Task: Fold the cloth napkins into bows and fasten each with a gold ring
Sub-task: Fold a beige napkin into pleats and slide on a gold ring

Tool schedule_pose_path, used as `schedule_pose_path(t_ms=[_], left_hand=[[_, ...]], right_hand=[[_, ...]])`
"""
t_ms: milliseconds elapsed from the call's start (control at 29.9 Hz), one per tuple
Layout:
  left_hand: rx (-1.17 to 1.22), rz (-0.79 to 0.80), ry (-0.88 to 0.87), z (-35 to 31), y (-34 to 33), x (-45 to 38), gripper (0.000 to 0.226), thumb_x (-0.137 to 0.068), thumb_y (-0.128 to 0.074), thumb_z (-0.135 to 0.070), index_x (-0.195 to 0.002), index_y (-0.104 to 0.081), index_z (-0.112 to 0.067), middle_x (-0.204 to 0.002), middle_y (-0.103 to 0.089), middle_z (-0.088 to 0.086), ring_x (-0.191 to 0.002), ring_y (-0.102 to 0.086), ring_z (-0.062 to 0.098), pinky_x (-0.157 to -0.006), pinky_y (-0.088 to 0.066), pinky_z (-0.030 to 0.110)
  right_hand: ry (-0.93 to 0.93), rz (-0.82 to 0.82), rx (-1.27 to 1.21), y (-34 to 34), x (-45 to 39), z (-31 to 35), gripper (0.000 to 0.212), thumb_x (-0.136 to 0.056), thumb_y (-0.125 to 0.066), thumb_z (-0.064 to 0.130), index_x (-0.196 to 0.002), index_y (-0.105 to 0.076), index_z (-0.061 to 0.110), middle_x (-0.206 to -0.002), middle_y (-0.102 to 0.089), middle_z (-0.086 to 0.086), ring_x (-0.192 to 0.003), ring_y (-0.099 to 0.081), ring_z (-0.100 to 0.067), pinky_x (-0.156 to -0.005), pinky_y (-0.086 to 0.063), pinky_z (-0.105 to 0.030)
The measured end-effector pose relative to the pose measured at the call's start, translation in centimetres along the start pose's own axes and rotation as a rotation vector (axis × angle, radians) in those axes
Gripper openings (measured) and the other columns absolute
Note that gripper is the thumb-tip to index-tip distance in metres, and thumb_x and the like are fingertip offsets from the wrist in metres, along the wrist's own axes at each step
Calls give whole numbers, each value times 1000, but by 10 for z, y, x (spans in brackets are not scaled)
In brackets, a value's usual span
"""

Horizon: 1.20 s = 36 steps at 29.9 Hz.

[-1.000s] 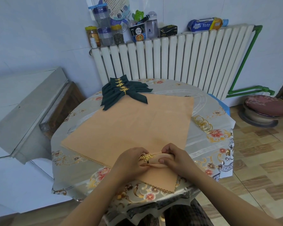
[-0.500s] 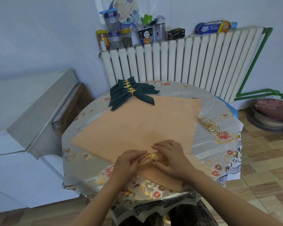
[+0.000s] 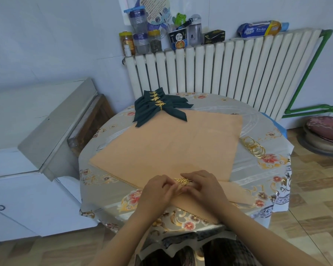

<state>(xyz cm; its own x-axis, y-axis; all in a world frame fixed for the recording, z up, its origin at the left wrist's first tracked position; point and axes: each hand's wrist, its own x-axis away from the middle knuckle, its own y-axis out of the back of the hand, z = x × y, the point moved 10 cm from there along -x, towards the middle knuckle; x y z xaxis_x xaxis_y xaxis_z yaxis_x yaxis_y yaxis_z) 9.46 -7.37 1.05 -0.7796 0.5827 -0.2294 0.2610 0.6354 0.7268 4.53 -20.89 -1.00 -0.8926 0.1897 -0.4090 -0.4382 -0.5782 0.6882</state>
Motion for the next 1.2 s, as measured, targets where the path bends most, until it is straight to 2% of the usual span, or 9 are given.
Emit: schedule_pose_path(t_ms=[134, 267, 568, 702, 869, 935, 1069, 1136, 1203], left_hand=[[-125, 17, 75, -1, -3, 2, 15, -92, -56, -32, -102, -61, -22, -88, -54, -8, -89, -51, 11, -73, -38, 23], [-121, 30, 81, 1, -3, 5, 14, -92, -56, -31, -89, -65, -20, -88, -48, -9, -91, -48, 12, -75, -35, 20], [1, 16, 195, 0, -5, 19, 29, -89, -60, -37, -70, -66, -16, -83, -67, -6, -76, -58, 8, -60, -37, 17], [16, 137, 176, -6, -11, 21, 39, -91, -57, -28, -64, -67, -2, -80, -67, 4, -75, -59, 18, -64, -39, 31], [51, 198, 187, 9, -9, 15, 22, -85, -65, -26, -65, -71, -17, -95, -59, -11, -90, -53, 2, -70, -37, 10], [60, 109, 177, 14, -8, 12, 16, -74, -75, -32, -63, -63, -29, -92, -54, -10, -94, -49, 7, -78, -37, 17], [-45, -91, 17, 9, -6, 7, 42, -63, -60, -57, -95, -50, -31, -108, -42, -10, -103, -36, 8, -83, -26, 23], [45, 10, -70, 4, -21, 2, 62, -72, -60, -52, -129, -41, -36, -133, -37, -6, -125, -30, 9, -102, -25, 23], [-34, 128, -120, 2, -36, 0, 63, -79, -53, -55, -138, -30, -46, -141, -38, -8, -131, -29, 13, -105, -22, 29]], right_hand=[[58, 39, 39, -2, 3, 6, 45, -83, -51, 45, -123, -62, 28, -102, -69, 6, -95, -57, -15, -80, -44, -31], [42, 64, 42, -2, 4, 8, 53, -86, -39, 51, -123, -61, 21, -107, -67, 5, -101, -56, -14, -85, -40, -26], [53, 5, 103, 4, 4, 12, 34, -81, -51, 45, -106, -70, 33, -87, -67, 8, -83, -55, -13, -71, -43, -26], [69, 8, 124, 5, 4, 15, 33, -81, -52, 47, -108, -69, 36, -85, -63, 6, -76, -50, -14, -67, -37, -22], [33, 73, -23, 1, 6, 14, 47, -80, -48, 51, -121, -62, 32, -112, -54, 1, -98, -44, -11, -86, -31, -13], [13, 55, -25, 1, 6, 12, 58, -77, -50, 53, -129, -56, 27, -118, -50, 0, -106, -42, -10, -94, -36, -21], [-85, -38, -60, 11, 6, 1, 75, -72, -56, 59, -132, -50, 16, -116, -44, 0, -107, -42, -11, -98, -31, -23], [-131, -70, -118, 16, 7, -2, 70, -77, -51, 56, -133, -48, 15, -114, -41, 2, -101, -42, -8, -96, -29, -15], [-201, -140, -158, 22, 12, -8, 57, -85, -49, 43, -132, -46, 11, -111, -40, 2, -96, -44, -9, -94, -34, -17]])
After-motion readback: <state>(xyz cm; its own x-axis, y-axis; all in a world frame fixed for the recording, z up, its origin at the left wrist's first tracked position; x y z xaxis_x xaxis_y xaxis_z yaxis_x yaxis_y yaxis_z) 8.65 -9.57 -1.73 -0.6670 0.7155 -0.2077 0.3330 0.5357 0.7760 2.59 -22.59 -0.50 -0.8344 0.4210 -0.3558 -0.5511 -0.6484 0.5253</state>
